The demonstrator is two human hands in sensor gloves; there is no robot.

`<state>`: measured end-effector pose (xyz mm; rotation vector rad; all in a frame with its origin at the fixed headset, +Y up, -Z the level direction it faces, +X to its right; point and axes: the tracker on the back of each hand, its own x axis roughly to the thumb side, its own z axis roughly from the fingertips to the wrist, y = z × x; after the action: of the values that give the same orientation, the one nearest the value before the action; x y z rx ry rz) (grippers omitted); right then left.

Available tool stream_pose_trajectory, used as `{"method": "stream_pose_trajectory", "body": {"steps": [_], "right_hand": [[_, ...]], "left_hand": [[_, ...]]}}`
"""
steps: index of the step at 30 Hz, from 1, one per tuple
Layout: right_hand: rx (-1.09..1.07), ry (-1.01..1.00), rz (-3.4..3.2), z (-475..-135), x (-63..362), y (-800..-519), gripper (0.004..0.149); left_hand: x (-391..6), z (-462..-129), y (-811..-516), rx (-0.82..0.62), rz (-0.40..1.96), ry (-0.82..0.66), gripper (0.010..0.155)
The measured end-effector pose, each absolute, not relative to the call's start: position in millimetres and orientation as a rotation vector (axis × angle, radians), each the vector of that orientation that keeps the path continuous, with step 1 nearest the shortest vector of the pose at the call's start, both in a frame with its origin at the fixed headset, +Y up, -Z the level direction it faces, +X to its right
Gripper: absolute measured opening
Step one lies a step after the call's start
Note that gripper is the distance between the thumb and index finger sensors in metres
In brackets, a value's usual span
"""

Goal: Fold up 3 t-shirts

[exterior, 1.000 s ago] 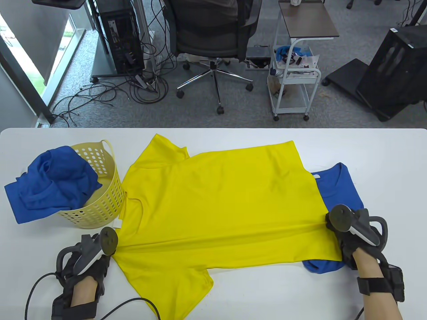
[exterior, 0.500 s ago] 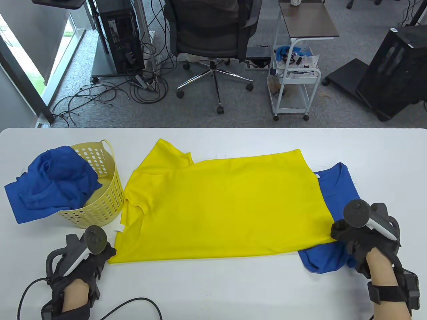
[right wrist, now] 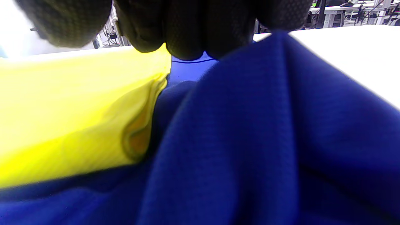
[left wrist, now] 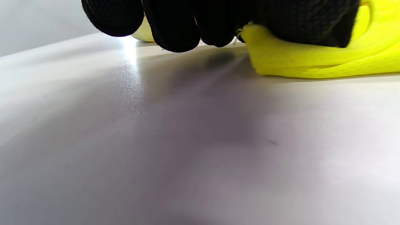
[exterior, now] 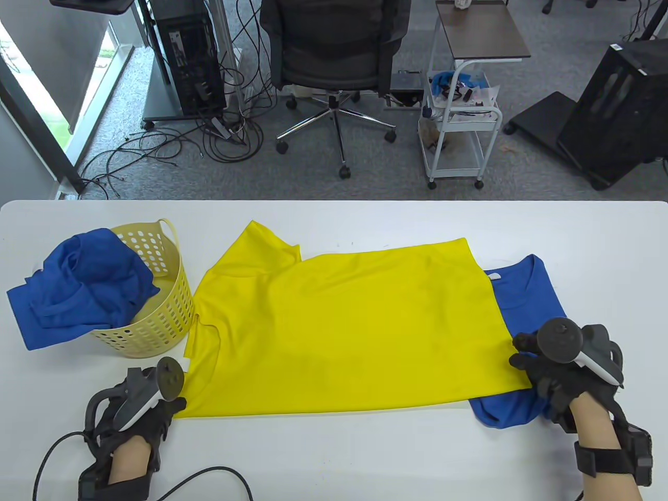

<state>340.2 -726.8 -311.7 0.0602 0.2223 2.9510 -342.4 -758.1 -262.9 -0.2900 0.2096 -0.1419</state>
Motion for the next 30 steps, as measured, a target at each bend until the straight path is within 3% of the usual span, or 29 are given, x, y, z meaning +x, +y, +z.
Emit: {"method": "stream_pose_trajectory", "body": {"steps": [4,9,17,22,27,30], "right_hand": [[0.110,0.225,2.926,-311,329,-726,0.060],[0.159,0.195,2.890,-309,322,-721,0.066],[0.252,0.137,2.898,-302,309,-716,0.072],[0.310,0.125,2.934,-303,298,-714,0.072],[0.357,0.103,2.935,-301,293,-713,0.070],[0.368,0.110,2.946,-303,292,-715,0.069]], "left_hand": [[-337,-259,-743,-0.160,-0.083,0.189,0.054],[-307,-261,-731,-0.134,-0.085,0.133,0.061],[-183,-278,-713,-0.213,-0.053,-0.031,0.066],[-100,-288,-735,-0.414,-0.081,-0.105,0.067],[-73,-291,-768,-0.457,-0.099,-0.128,0.064],[-71,-287,-770,-0.442,-0.175,-0.139,0.066]]}}
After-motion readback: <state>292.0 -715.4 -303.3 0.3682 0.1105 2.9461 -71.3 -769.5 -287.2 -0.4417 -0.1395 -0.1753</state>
